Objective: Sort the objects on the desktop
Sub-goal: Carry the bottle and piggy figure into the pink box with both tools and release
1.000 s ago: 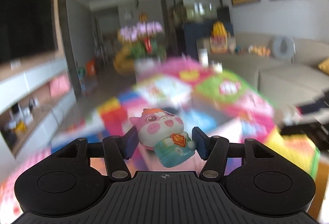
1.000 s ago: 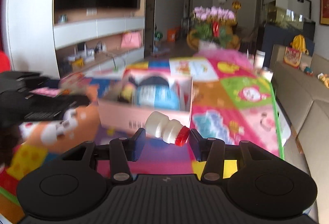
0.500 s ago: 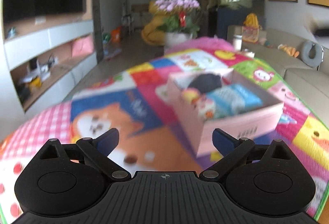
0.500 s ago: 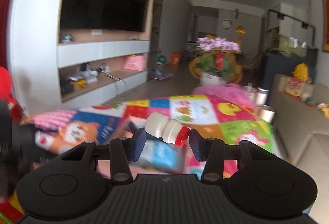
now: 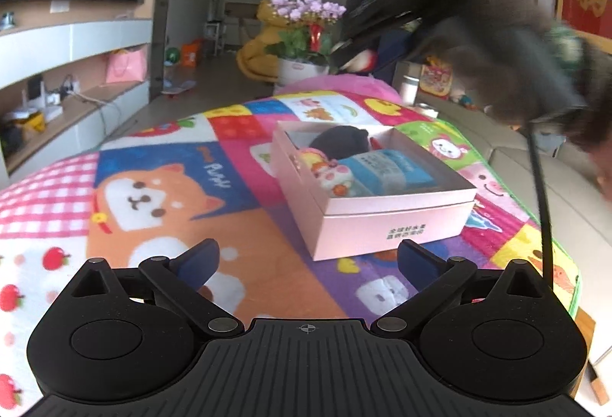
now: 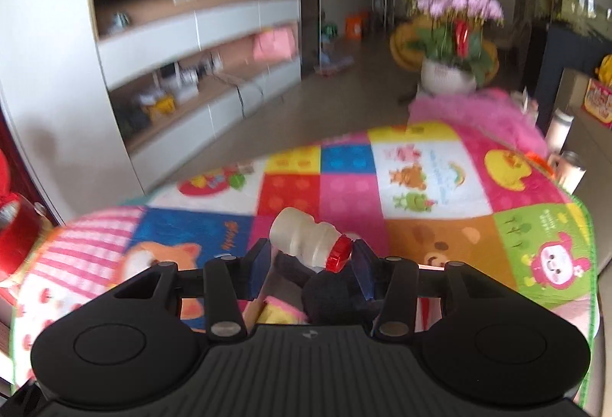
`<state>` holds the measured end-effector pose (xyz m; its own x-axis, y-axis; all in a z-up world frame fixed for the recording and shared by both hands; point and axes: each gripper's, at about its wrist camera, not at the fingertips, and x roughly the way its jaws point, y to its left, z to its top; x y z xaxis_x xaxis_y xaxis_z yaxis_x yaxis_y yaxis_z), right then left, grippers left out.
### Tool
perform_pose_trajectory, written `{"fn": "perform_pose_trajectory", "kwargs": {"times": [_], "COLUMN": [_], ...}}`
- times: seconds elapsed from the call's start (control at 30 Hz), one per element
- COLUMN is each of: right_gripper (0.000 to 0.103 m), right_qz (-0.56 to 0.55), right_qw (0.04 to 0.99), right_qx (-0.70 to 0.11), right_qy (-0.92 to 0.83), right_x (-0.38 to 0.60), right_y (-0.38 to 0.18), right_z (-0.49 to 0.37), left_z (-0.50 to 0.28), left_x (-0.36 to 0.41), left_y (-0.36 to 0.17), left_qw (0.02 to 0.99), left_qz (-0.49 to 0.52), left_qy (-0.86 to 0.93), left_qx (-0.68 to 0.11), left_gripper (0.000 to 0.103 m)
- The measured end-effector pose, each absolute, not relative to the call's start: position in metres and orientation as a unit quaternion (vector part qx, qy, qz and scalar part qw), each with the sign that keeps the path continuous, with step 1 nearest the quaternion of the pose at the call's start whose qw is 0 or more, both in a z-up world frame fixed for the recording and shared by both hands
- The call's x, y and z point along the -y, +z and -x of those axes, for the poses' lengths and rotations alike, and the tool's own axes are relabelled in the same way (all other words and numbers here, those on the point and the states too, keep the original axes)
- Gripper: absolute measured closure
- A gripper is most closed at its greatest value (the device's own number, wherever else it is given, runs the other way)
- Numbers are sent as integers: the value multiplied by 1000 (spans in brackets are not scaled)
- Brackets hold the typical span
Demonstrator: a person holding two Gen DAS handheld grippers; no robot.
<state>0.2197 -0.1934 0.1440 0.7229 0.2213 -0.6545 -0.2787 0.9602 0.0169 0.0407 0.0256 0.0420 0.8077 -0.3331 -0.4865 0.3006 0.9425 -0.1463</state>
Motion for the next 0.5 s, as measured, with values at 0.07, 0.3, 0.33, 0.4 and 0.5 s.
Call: {"fn": "perform_pose_trajectory", "kwargs": {"times": [0.07,0.3,0.33,0.4,0.5], "right_gripper": [57,53,53,51,49], "right_qz": [42,-16,-18,-20,-41], "right_qw": [917,904,906,908,908], "right_qx": [-371,-401,-397,-391,-389], "right_qy": [140,149,148,147,151], "right_x": [184,193,198,209,231], "right_y": [125,99,100,103,108], "right_z": [-245,-272,-267,-258,-236], "left_z": [-44,-51,-52,-51,-47], "left_x": [-28,-39,-37,-32,-22], "left_y": [37,21,20,18,18], "left_qw": [949,942,941,939,940], "left_qz": [35,46,45,40,23], "left_qy": [-163,-148,-149,-154,-156], "left_qx": [-268,-298,-300,-304,-303], "left_gripper": [1,1,1,0,0]}}
